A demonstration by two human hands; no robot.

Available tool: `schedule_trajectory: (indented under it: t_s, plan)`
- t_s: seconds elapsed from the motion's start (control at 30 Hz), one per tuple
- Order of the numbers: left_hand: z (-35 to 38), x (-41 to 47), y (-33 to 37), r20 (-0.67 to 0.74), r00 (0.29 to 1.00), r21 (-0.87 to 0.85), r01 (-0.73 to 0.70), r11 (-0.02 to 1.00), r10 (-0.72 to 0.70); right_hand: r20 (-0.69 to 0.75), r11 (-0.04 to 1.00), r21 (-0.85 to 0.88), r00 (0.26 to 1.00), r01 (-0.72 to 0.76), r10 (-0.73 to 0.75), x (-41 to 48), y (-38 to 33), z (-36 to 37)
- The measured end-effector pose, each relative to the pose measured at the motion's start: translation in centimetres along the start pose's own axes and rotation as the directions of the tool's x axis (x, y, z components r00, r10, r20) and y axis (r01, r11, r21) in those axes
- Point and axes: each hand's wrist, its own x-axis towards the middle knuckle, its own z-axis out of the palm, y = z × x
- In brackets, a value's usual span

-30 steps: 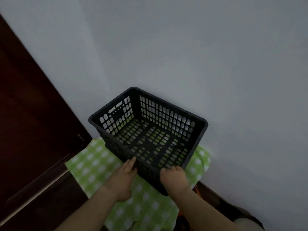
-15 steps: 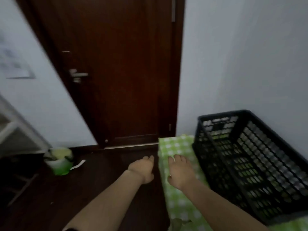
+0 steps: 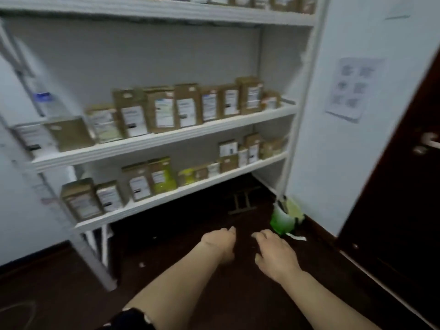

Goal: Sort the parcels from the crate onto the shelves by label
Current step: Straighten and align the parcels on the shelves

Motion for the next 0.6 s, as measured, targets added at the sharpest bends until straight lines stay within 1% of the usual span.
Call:
schedule_trajectory:
  t_s: [0.17, 0.3, 0.4, 0.53, 0.6]
  plan:
    - [-0.8, -0.2, -15.2, -0.009, 0.974, -0.094, 0.224, 0.970, -0.226, 0.064, 0.978, 0.003, 0.976, 0.209, -0.209, 8.2, -11.8, 2.0]
    - [-0.7, 0.8, -24.1, 0.031, 0.932, -0.196, 0.360, 0.912, -0.361, 0.168, 0.940, 0.009, 0.926, 0.340, -0.337, 14.6, -17.8, 3.7]
    - [-0.2, 2.5, -29.9, 0.040, 0.885, -0.246, 0.458, 0.854, -0.463, 0.224, 0.913, 0.030, 0.888, 0.406, -0.402, 20.2, -21.5, 5.3]
    - [-0.2, 4.5, -36.6, 0.030, 0.797, -0.327, 0.578, 0.748, -0.603, 0.288, 0.866, 0.072, 0.821, 0.494, -0.493, 28.1, -26.5, 7.6]
    - [-0.4, 5.4, -40.0, 0.000, 0.757, -0.317, 0.620, 0.718, -0.653, 0.290, 0.829, 0.077, 0.783, 0.554, -0.550, 32.0, -29.5, 8.6]
